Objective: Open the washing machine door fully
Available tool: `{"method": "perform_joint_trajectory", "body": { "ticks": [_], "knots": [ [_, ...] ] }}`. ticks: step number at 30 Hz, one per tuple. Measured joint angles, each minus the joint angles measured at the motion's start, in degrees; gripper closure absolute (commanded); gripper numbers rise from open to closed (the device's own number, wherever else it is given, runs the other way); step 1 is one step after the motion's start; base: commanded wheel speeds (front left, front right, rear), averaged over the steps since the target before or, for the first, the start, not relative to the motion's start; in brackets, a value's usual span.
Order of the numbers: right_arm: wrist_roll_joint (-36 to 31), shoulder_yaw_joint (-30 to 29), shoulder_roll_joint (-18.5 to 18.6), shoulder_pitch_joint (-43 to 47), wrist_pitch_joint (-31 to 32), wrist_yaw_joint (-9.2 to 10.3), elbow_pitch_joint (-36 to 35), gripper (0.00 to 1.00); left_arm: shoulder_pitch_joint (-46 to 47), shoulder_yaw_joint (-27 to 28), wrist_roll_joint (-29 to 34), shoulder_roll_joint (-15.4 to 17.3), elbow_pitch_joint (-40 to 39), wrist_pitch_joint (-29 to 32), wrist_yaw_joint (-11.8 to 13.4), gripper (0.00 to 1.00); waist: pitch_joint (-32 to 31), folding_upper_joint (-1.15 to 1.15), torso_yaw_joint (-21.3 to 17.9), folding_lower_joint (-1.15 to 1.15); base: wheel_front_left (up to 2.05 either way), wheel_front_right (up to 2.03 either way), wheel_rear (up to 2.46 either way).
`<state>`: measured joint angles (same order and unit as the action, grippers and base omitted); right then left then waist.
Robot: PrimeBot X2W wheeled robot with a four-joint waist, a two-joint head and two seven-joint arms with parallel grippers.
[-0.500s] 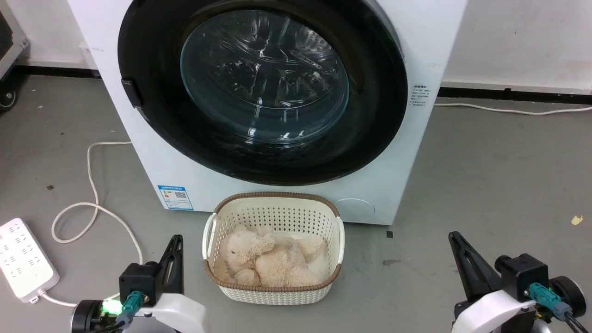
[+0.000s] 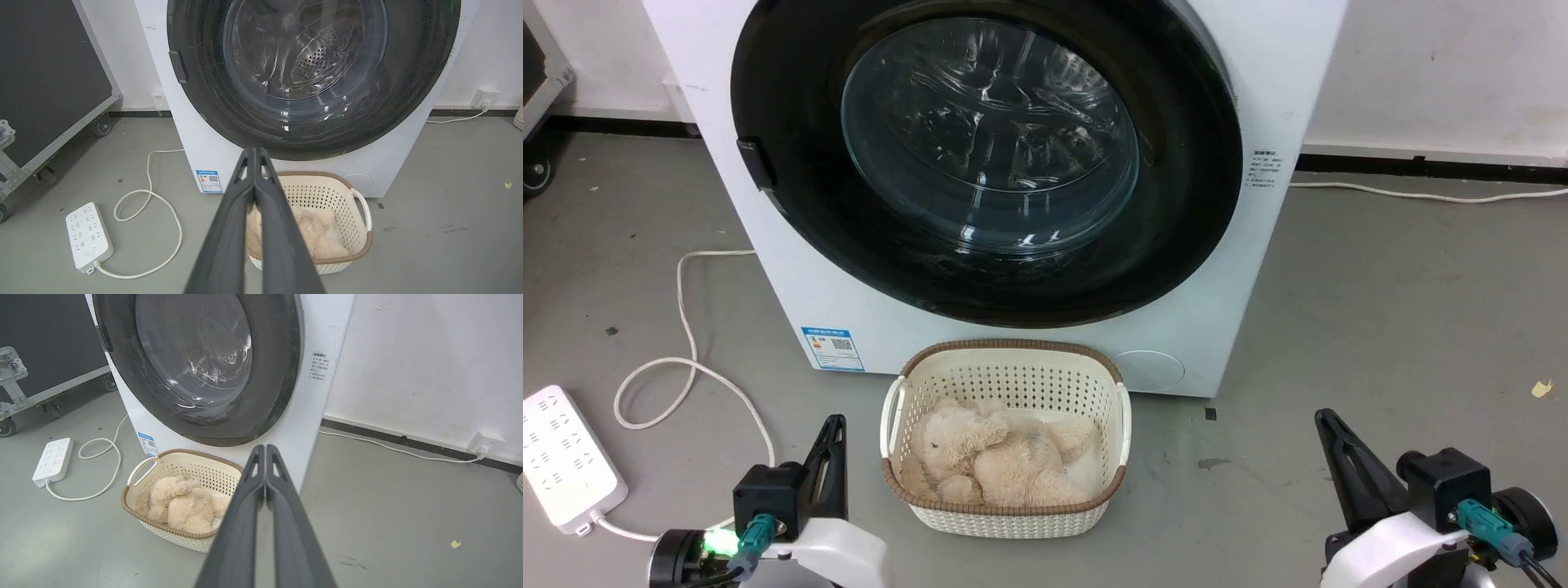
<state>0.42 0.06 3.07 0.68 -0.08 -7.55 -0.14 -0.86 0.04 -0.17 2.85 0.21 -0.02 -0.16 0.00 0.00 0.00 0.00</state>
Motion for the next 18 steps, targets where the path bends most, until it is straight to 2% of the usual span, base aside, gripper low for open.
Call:
{"method": "perform_joint_trajectory", "body": {
  "ticks": [17,18],
  "knots": [
    [0.00,0.00,0.00,0.00,0.00,0.00,0.00,1.00,0.00,0.00,0.00,0.00,0.00,0.00,0.00,1.00,0.00,0.00,0.00,0.00,0.00,0.00,0.00],
    [0.03,0.02,0.01,0.02,0.00,-0.01,-0.01,0.00,-0.02,-0.01,-0.01,0.00,0.02,0.00,-0.01,0.00,0.00,0.00,0.00,0.00,0.00,0.00,0.00]
  ]
}}
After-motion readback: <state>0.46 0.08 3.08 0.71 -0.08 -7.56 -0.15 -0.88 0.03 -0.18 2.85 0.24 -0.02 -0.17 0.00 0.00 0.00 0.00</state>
